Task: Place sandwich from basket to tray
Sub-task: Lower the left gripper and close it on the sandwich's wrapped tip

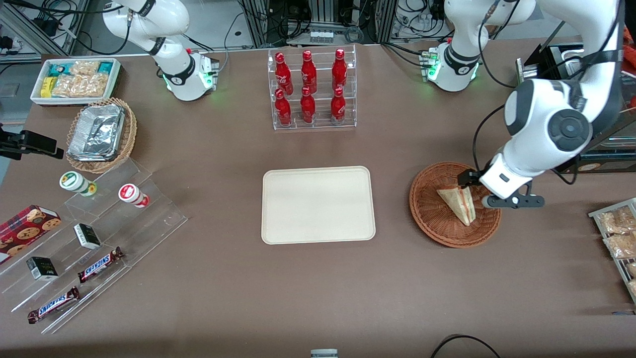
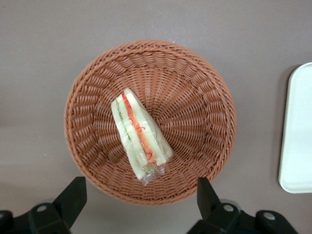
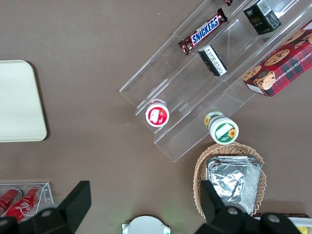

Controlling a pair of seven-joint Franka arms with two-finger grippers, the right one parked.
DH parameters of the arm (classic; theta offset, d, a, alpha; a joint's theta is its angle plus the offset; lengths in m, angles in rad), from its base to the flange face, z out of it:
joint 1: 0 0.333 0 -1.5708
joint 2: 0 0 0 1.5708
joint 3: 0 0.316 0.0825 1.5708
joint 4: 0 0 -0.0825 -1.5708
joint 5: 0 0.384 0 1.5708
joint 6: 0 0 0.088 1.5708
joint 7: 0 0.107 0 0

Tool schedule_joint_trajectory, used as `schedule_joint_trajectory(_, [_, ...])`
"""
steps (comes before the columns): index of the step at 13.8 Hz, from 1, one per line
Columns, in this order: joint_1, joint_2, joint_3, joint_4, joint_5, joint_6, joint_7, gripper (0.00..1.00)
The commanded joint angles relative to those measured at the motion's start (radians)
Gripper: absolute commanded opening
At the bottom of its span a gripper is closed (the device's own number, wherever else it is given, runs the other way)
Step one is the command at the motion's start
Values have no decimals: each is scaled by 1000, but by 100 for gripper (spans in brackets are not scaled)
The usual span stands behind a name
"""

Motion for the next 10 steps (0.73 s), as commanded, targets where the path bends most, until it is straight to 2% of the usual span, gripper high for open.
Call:
schedule_joint_trajectory(1, [-18, -91, 8, -166, 8, 145, -74, 100])
schedule_joint_trajectory(4, [-17, -87, 8, -213, 8, 218, -189, 100])
schedule_joint_trajectory(7, [-18, -88, 8, -301, 8, 372, -385, 100])
schedule_joint_trajectory(10, [-17, -58, 8, -306, 6, 414, -589, 100])
